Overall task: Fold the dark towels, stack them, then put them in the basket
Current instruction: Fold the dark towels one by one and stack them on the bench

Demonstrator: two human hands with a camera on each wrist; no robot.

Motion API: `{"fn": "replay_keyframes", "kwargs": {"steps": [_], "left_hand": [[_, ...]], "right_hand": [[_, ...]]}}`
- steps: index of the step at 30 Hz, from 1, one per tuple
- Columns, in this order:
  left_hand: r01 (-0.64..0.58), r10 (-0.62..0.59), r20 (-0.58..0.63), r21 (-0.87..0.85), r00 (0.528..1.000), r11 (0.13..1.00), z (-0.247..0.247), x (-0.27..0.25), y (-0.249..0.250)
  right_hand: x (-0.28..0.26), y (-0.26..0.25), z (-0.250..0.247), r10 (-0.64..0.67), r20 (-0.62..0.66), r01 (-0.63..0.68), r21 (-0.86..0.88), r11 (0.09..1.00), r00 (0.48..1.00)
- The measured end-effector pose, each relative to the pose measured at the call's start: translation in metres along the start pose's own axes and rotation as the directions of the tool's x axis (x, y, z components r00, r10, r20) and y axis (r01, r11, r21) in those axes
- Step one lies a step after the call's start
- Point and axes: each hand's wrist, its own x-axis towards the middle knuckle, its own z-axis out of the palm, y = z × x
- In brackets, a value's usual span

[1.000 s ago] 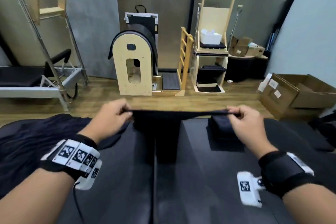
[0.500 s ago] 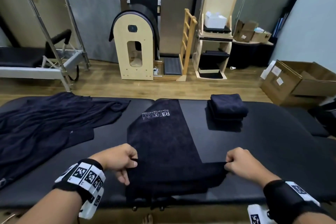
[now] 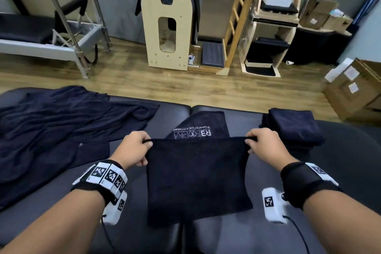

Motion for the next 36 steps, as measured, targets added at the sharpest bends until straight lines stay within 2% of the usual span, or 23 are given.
{"fn": "replay_keyframes", "kwargs": {"steps": [6, 13, 17, 22, 27, 31, 34, 36], "left_hand": [[0.042, -0.042, -0.033, 0.011, 0.999, 0.999, -0.009, 0.089, -0.013], [0.107, -0.105, -0.059, 0.030, 0.993, 0.994, 0.003, 0.150, -0.020], [0.139, -0.134, -0.071, 0.063, 0.988, 0.988, 0.014, 0.172, -0.024], [0.133, -0.129, -0.036, 0.149, 0.991, 0.980, 0.024, 0.193, -0.023], [0.093, -0.107, 0.043, 0.249, 0.993, 0.964, 0.036, 0.206, -0.016], [0.050, -0.084, 0.114, 0.276, 0.990, 0.960, 0.045, 0.213, -0.012], [0.029, -0.075, 0.124, 0.338, 0.989, 0.941, 0.045, 0.220, -0.007], [0.040, -0.083, 0.129, 0.307, 0.988, 0.951, 0.040, 0.221, -0.004]], "right_hand": [[0.104, -0.015, 0.022, 0.010, 0.015, -0.009, -0.044, 0.999, 1.000], [0.186, -0.010, 0.048, 0.036, 0.055, -0.033, -0.043, 0.999, 0.998], [0.224, 0.001, 0.070, -0.013, 0.075, 0.019, -0.071, 0.997, 0.997], [0.254, 0.012, 0.096, -0.053, 0.160, 0.077, -0.150, 0.986, 0.986], [0.278, 0.018, 0.113, -0.118, 0.302, 0.184, -0.198, 0.963, 0.946], [0.279, 0.018, 0.113, -0.138, 0.274, 0.197, -0.202, 0.959, 0.952], [0.272, 0.017, 0.105, -0.159, 0.296, 0.196, -0.101, 0.975, 0.942], [0.267, 0.010, 0.093, -0.191, 0.281, 0.214, -0.053, 0.975, 0.940]]}}
